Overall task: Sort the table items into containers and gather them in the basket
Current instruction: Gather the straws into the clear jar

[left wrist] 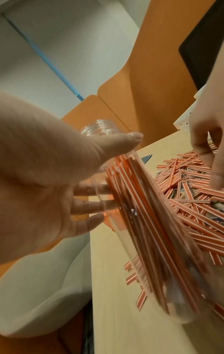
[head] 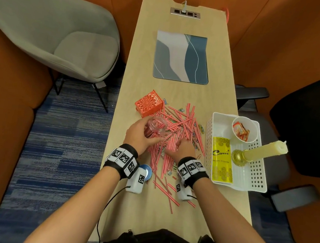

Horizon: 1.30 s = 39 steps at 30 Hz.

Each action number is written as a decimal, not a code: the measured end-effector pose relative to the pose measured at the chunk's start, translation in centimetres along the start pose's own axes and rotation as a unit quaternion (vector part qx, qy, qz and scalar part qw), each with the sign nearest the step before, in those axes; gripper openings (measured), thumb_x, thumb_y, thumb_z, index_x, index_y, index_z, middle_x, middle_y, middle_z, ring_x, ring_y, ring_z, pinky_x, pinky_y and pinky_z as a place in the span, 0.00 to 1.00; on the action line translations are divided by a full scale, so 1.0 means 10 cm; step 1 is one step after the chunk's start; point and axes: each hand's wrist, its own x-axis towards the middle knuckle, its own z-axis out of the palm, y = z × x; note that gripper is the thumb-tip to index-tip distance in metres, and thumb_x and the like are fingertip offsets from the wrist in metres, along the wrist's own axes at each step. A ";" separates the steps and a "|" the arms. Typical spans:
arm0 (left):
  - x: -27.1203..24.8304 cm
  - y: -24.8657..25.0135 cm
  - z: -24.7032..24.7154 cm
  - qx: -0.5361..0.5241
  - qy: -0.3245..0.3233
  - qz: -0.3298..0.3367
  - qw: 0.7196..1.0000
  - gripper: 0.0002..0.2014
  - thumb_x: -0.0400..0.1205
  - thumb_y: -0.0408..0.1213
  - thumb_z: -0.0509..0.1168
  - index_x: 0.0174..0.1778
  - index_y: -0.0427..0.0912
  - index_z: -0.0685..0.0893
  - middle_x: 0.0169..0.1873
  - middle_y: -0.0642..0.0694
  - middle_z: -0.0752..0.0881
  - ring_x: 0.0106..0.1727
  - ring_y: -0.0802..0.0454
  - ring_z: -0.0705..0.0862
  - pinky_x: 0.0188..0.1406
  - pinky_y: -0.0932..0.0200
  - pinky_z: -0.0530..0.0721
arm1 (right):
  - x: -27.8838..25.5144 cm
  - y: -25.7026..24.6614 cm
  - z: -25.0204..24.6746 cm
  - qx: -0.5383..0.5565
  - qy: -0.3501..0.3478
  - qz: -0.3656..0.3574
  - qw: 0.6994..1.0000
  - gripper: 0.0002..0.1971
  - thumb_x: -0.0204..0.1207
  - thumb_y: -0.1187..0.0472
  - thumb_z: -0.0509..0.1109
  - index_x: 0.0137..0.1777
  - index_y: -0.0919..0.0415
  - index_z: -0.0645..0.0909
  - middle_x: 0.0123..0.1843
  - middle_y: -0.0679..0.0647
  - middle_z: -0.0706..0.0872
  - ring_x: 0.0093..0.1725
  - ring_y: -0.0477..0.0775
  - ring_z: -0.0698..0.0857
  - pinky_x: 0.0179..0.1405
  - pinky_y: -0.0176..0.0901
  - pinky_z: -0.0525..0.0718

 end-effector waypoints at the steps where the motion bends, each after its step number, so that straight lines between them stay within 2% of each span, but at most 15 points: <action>1: -0.01 -0.01 -0.01 -0.012 0.015 -0.002 1.000 0.38 0.67 0.54 0.83 0.73 0.53 0.78 0.59 0.54 0.86 0.58 0.56 0.85 0.62 0.56 0.84 | 0.03 -0.03 0.07 -0.018 0.004 0.003 1.000 0.39 0.66 0.38 0.80 0.69 0.61 0.74 0.58 0.56 0.86 0.58 0.57 0.86 0.57 0.50 0.87; 4: -0.04 -0.03 -0.07 -0.062 0.053 -0.024 0.996 0.33 0.72 0.53 0.80 0.72 0.55 0.75 0.55 0.59 0.83 0.54 0.65 0.83 0.55 0.65 0.82 | 0.10 -0.09 0.19 -0.056 0.005 0.032 0.998 0.42 0.68 0.45 0.81 0.75 0.63 0.67 0.63 0.59 0.85 0.62 0.61 0.85 0.57 0.51 0.86; 9: -0.02 -0.10 -0.15 -0.134 0.079 -0.068 0.985 0.37 0.75 0.57 0.76 0.75 0.49 0.67 0.61 0.52 0.85 0.58 0.56 0.87 0.59 0.55 0.85 | 0.17 -0.07 0.26 -0.052 0.027 0.039 0.998 0.33 0.69 0.50 0.82 0.68 0.64 0.73 0.59 0.60 0.85 0.60 0.61 0.86 0.57 0.50 0.86; 13: -0.02 -0.12 -0.12 -0.136 0.064 -0.082 0.985 0.33 0.79 0.48 0.76 0.74 0.44 0.68 0.57 0.52 0.85 0.56 0.57 0.87 0.59 0.54 0.86 | 0.16 -0.10 0.20 -0.021 0.029 0.051 0.998 0.25 0.68 0.60 0.83 0.61 0.66 0.79 0.55 0.61 0.88 0.55 0.60 0.88 0.53 0.48 0.89; 17: -0.03 -0.13 -0.07 -0.109 0.018 -0.093 0.989 0.33 0.78 0.38 0.76 0.75 0.43 0.67 0.51 0.58 0.82 0.49 0.68 0.81 0.44 0.72 0.78 | 0.16 -0.08 0.11 -0.013 0.019 0.088 0.996 0.25 0.70 0.60 0.82 0.63 0.66 0.78 0.57 0.60 0.87 0.58 0.58 0.87 0.53 0.46 0.87; 20: -0.06 -0.14 -0.06 -0.095 0.000 -0.092 0.991 0.32 0.76 0.36 0.78 0.70 0.49 0.66 0.49 0.61 0.80 0.49 0.68 0.80 0.40 0.75 0.75 | 0.14 -0.02 0.01 0.041 0.006 0.103 0.994 0.29 0.66 0.58 0.85 0.65 0.65 0.78 0.59 0.59 0.86 0.59 0.58 0.86 0.50 0.44 0.85; 22: -0.07 -0.14 -0.06 -0.093 -0.010 -0.084 0.992 0.33 0.75 0.34 0.78 0.70 0.50 0.67 0.50 0.60 0.81 0.50 0.67 0.82 0.42 0.75 0.76 | 0.12 0.05 -0.06 0.080 -0.011 0.109 0.991 0.29 0.64 0.58 0.86 0.63 0.66 0.82 0.56 0.59 0.88 0.56 0.58 0.88 0.48 0.43 0.86; 24: -0.07 -0.12 -0.07 -0.089 -0.023 -0.075 0.993 0.35 0.74 0.33 0.78 0.72 0.49 0.67 0.50 0.61 0.82 0.50 0.68 0.82 0.48 0.72 0.80 | 0.08 0.13 -0.16 0.146 -0.040 0.112 0.982 0.26 0.63 0.61 0.87 0.59 0.67 0.84 0.45 0.60 0.91 0.41 0.56 0.91 0.40 0.41 0.89; 26: -0.07 -0.08 -0.09 -0.083 -0.036 -0.065 0.994 0.37 0.74 0.33 0.79 0.75 0.48 0.67 0.51 0.59 0.83 0.50 0.62 0.85 0.55 0.62 0.83 | -0.03 0.20 -0.33 0.186 -0.068 0.095 0.976 0.14 0.67 0.63 0.84 0.45 0.64 0.82 0.31 0.59 0.88 0.22 0.51 0.86 0.23 0.35 0.84; 27: -0.07 -0.07 -0.09 -0.079 -0.039 -0.059 0.994 0.38 0.73 0.34 0.79 0.75 0.48 0.68 0.51 0.57 0.84 0.51 0.59 0.86 0.57 0.60 0.82 | -0.09 0.21 -0.44 0.199 -0.073 0.080 0.974 0.12 0.68 0.63 0.83 0.40 0.64 0.81 0.28 0.58 0.86 0.20 0.51 0.83 0.22 0.36 0.82; 29: -0.04 -0.05 -0.08 -0.072 -0.045 -0.047 0.995 0.39 0.71 0.34 0.80 0.76 0.48 0.69 0.53 0.56 0.85 0.53 0.57 0.86 0.59 0.58 0.82 | -0.21 0.19 -0.69 0.246 -0.072 0.038 0.966 0.12 0.68 0.63 0.83 0.43 0.65 0.83 0.31 0.60 0.88 0.23 0.53 0.84 0.27 0.42 0.84; 30: -0.03 -0.03 -0.07 -0.066 -0.051 -0.041 0.996 0.39 0.71 0.33 0.81 0.75 0.48 0.69 0.52 0.58 0.85 0.52 0.60 0.86 0.59 0.59 0.82 | -0.25 0.15 -0.81 0.282 -0.057 0.021 0.957 0.15 0.68 0.64 0.83 0.51 0.65 0.83 0.36 0.61 0.90 0.27 0.55 0.86 0.31 0.45 0.87; 32: -0.03 0.01 -0.05 -0.051 -0.066 -0.029 0.996 0.39 0.71 0.32 0.81 0.75 0.50 0.70 0.51 0.62 0.84 0.51 0.66 0.85 0.57 0.62 0.81 | -0.38 0.03 -1.07 0.342 -0.008 -0.039 0.939 0.17 0.68 0.64 0.83 0.56 0.65 0.84 0.40 0.59 0.91 0.34 0.59 0.90 0.39 0.49 0.91; 36: -0.05 0.11 0.04 -0.056 -0.118 -0.018 0.991 0.37 0.74 0.31 0.79 0.76 0.52 0.69 0.56 0.53 0.88 0.46 0.55 0.88 0.55 0.47 0.88 | -0.71 -0.33 -1.49 0.424 0.125 -0.181 0.878 0.11 0.74 0.66 0.78 0.56 0.59 0.87 0.41 0.59 0.90 0.38 0.55 0.92 0.39 0.42 0.91; 39: -0.06 0.19 0.11 -0.071 -0.136 0.002 0.988 0.36 0.75 0.32 0.79 0.75 0.54 0.68 0.58 0.54 0.88 0.55 0.58 0.89 0.61 0.53 0.86 | -0.73 -0.50 -1.44 0.436 0.177 -0.205 0.858 0.13 0.73 0.65 0.79 0.57 0.62 0.87 0.44 0.62 0.90 0.38 0.56 0.92 0.39 0.46 0.92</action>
